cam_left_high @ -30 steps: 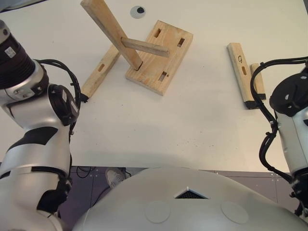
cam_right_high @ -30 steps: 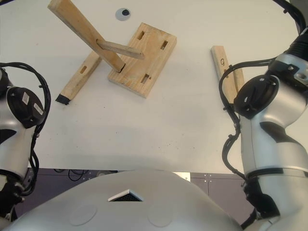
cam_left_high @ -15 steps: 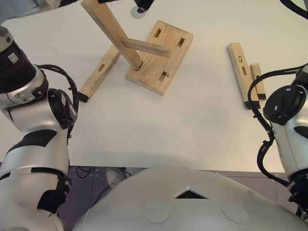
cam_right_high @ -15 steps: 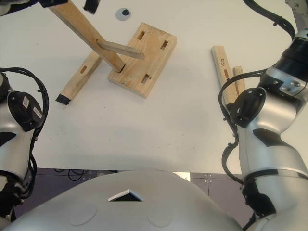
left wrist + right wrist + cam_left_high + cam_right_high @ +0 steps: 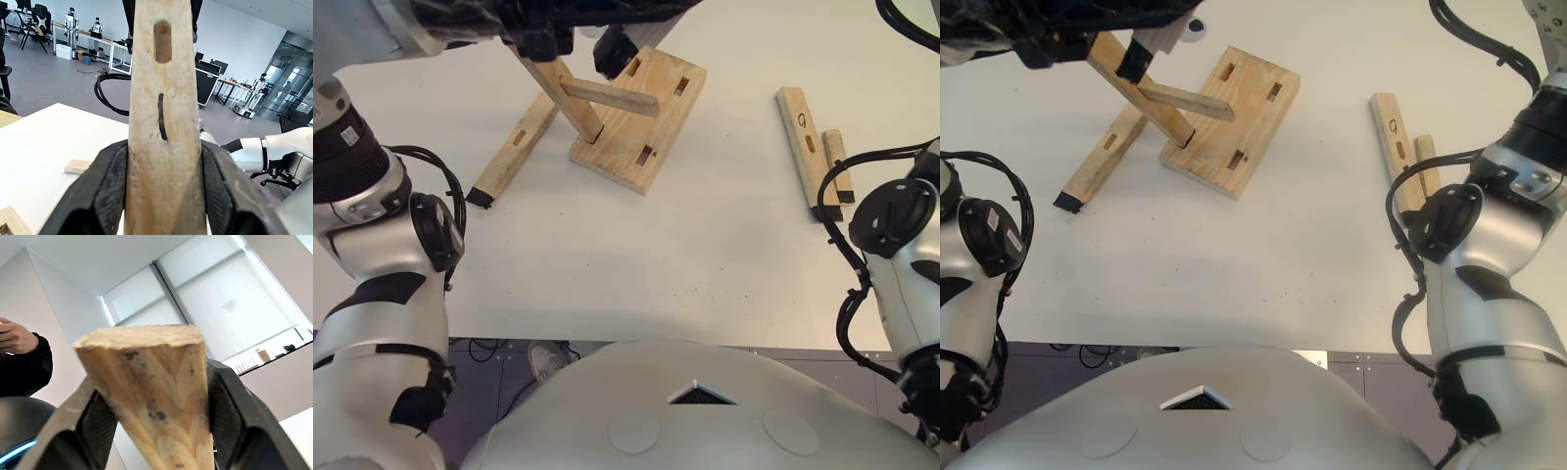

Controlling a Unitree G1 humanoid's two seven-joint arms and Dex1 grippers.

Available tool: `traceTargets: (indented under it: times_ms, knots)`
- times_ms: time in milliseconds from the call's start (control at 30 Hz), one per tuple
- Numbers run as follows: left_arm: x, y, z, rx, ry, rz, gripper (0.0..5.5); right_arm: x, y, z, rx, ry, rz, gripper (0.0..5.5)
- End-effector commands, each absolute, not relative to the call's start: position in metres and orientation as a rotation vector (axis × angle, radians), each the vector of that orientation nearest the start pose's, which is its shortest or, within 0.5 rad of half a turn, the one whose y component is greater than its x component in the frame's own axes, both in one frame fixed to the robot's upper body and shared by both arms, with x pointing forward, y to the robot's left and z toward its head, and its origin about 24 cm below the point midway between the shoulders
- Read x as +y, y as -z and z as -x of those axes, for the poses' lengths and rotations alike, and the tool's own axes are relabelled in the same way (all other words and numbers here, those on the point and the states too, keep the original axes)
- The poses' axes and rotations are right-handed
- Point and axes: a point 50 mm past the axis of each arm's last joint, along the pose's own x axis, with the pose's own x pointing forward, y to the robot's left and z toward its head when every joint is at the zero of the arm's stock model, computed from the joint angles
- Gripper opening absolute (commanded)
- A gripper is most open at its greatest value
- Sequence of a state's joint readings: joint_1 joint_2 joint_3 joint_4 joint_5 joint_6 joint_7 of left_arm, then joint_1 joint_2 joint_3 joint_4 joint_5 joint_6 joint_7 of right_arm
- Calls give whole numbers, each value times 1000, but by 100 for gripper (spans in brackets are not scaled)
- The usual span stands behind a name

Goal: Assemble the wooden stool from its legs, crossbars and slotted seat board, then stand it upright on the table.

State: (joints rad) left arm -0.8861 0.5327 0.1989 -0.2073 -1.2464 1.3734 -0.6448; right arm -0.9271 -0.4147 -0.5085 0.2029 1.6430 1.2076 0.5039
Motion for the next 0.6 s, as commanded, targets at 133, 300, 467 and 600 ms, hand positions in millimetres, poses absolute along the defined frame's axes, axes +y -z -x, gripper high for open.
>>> traceTargets:
  times_ms: [133,300,467,600]
  knots:
    - [134,-271,-281,168,1319,273,268,-179,-309,-293,-279,-1385,-880,227]
    - [148,-282,-289,96,1257,303,340,-172,-305,-302,-314,-1188,-678,207]
    - [164,-297,-296,17,1212,354,344,-161,-288,-308,-283,-1091,-519,204]
    - [166,-298,-299,-1,1179,351,344,-156,-266,-310,-242,-1003,-338,204]
